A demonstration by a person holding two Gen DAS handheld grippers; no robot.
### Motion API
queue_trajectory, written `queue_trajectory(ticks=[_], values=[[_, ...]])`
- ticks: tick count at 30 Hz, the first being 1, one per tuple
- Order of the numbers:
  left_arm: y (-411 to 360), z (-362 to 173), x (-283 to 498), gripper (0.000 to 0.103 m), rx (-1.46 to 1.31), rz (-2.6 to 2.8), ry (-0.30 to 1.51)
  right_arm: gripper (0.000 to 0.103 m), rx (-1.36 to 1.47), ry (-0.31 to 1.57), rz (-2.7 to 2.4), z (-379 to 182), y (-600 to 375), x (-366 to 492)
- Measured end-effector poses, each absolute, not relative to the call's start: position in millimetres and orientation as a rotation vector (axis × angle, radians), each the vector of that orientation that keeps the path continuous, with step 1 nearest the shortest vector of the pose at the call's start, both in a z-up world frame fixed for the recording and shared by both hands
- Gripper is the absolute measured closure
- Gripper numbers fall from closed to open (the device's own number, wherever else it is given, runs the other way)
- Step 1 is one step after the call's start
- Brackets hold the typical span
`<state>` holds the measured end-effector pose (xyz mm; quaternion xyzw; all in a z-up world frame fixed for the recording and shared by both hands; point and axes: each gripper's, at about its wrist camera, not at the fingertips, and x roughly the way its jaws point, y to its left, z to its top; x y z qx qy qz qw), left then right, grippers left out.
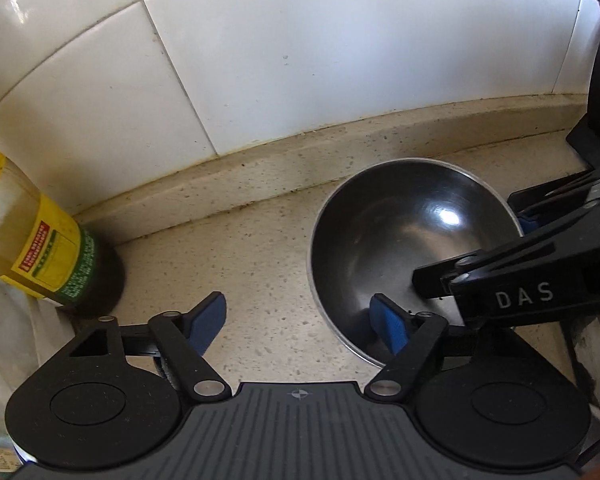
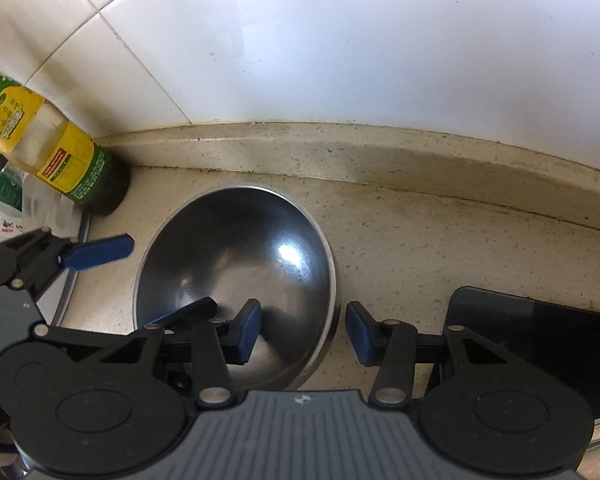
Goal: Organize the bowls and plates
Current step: 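Grasp the rim of the steel bowl by the wall with the left gripper, then lift the steel bowl with the left gripper toward the nested bowls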
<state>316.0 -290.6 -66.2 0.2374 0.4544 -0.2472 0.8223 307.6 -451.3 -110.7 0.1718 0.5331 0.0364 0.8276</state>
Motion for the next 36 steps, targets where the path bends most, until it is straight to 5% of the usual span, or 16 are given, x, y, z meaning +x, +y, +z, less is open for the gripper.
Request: queue_trajectory(ticks=[5,12,20,23,28,36], values=[[-288,-65,316,0.033,0.489,-0.553,0.955,0.054,0.391,1.143,0.077,-109,-456,309],[-282,-65,314,0.016,0.5,-0.534,0.959,0.054,0.393,1.155,0.076,-109,-456,301],[-279,-67,315,0.013,0.489,-0.528,0.972,0.054,0.379,1.153,0.08,-109,-452,304],[-279,-67,314,0.021,0.482,-0.55,0.965,0.054,0.368,1.155,0.086,-109,-447,306],[-279,-64,312,0.058,0.454,-0.622,0.971,0.052,0.355,1.16,0.091,-108,-436,316],[-251,-56,322,0.059,0.418,-0.546,0.978,0.051,0.349,1.099,0.178,-97,-418,328]])
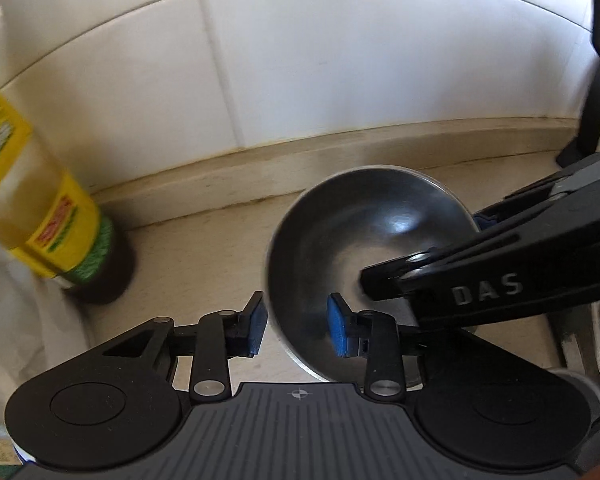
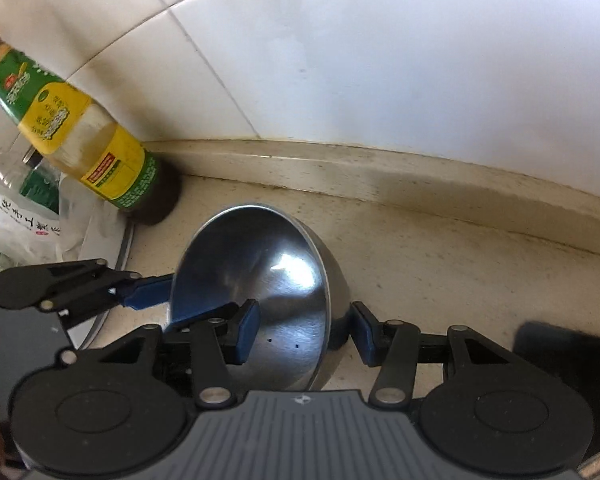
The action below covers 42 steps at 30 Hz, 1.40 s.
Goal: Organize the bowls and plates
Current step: 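Lift the steel bowl with the left gripper toward the nested bowls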
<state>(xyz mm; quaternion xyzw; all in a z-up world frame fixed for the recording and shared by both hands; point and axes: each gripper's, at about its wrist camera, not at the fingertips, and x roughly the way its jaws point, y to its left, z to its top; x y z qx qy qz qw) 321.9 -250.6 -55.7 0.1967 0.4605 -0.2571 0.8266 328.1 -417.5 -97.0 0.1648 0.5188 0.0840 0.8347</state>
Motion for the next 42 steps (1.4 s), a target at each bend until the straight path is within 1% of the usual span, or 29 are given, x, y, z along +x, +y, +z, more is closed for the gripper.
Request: queue_trajectory(ticks=[2,3,4,5,11,12,13,14,15,31,34,42], values=[[-242,-58,325,0.053,0.412,-0.521,0.987,0.049,0.34,1.095,0.172,-98,-418,327],[-238,-58,326,0.047,0.403,-0.511,0.995,0.047,0.331,1.098,0.163,-98,-420,326],[-235,-59,327,0.038,0.391,-0.499,1.002,0.042,0.324,1.105,0.153,-98,-423,325],[-231,-60,327,0.035,0.38,-0.496,1.002,0.041,0.323,1.115,0.146,-99,-425,324],[-233,-63,328,0.038,0.371,-0.508,1.011,0.042,0.353,1.14,0.157,-108,-423,323],[-234,-65,330,0.042,0.373,-0.51,1.009,0.044,0.355,1.14,0.17,-109,-420,322],[-236,-64,330,0.051,0.376,-0.517,1.008,0.053,0.374,1.136,0.178,-111,-418,323],[-236,-65,327,0.056,0.374,-0.531,1.01,0.059,0.393,1.14,0.191,-112,-416,325],[-237,-64,325,0.067,0.364,-0.545,1.017,0.06,0.402,1.14,0.199,-111,-413,326],[-239,-15,306,0.063,0.354,-0.54,0.91,0.06,0.36,1.051,0.173,-56,-407,311],[-238,-4,298,0.059,0.36,-0.55,0.885,0.06,0.353,1.038,0.171,-48,-406,306],[-233,19,280,0.058,0.365,-0.57,0.834,0.06,0.335,1.002,0.16,-23,-397,292]])
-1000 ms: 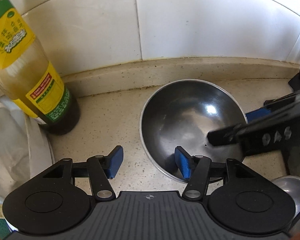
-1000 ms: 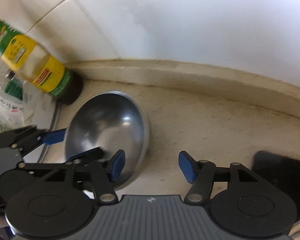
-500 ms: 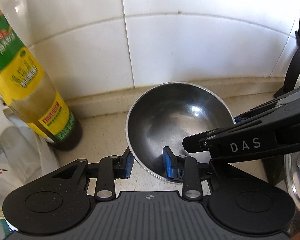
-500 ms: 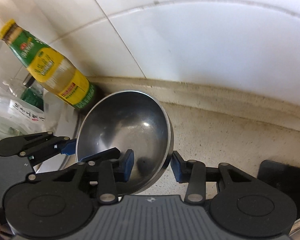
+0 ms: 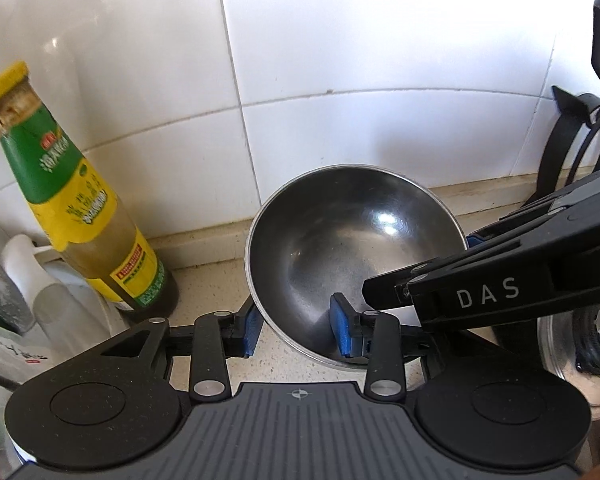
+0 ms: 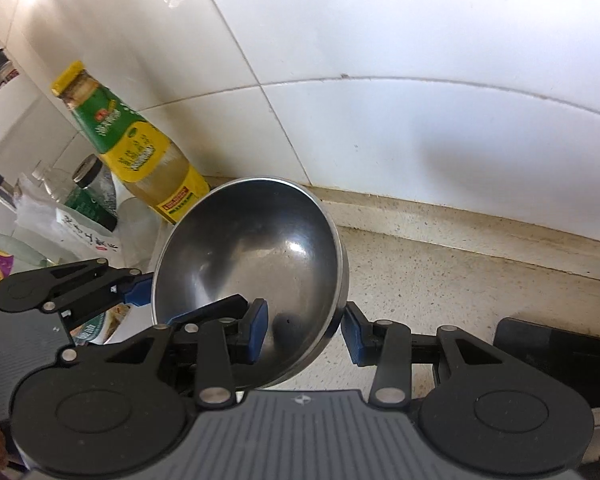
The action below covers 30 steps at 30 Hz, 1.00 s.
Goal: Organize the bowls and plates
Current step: 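Lift the steel bowl with the left gripper toward the nested bowls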
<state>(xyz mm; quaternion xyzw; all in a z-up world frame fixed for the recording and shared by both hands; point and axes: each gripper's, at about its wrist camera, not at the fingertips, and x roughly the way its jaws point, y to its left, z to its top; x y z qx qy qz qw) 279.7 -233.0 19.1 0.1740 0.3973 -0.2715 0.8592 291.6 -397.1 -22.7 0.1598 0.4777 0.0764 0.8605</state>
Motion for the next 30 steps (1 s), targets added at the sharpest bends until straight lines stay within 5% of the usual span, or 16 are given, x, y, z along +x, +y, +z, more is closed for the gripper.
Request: queue_trajectory(ticks=[30], values=[[-199,71,173,0.048,0.411,-0.68,0.685,0.06,0.29,0.928,0.099,37,-353,188]])
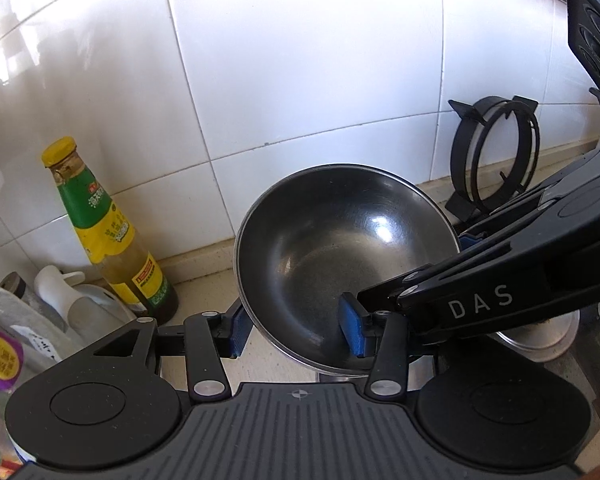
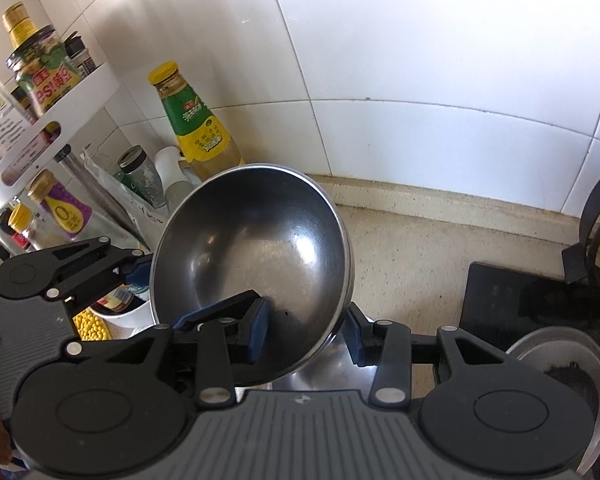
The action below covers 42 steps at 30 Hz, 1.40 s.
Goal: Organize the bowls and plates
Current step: 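Lift the steel bowl with the left gripper toward the nested bowls, then lower the bowl into the nested bowls and open the left gripper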
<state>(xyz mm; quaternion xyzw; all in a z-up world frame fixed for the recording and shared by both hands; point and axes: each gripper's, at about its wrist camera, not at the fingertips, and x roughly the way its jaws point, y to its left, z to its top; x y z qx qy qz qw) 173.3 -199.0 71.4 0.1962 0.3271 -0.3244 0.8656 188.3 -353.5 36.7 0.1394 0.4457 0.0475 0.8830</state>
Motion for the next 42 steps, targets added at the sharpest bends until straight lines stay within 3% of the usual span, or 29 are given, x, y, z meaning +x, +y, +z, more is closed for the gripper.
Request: queue_trajectory(ticks=[42], values=[[-208,8,162,0.049,0.464,-0.684,0.846,0.059,0.309,1.075,0.087,-31,-356,171]])
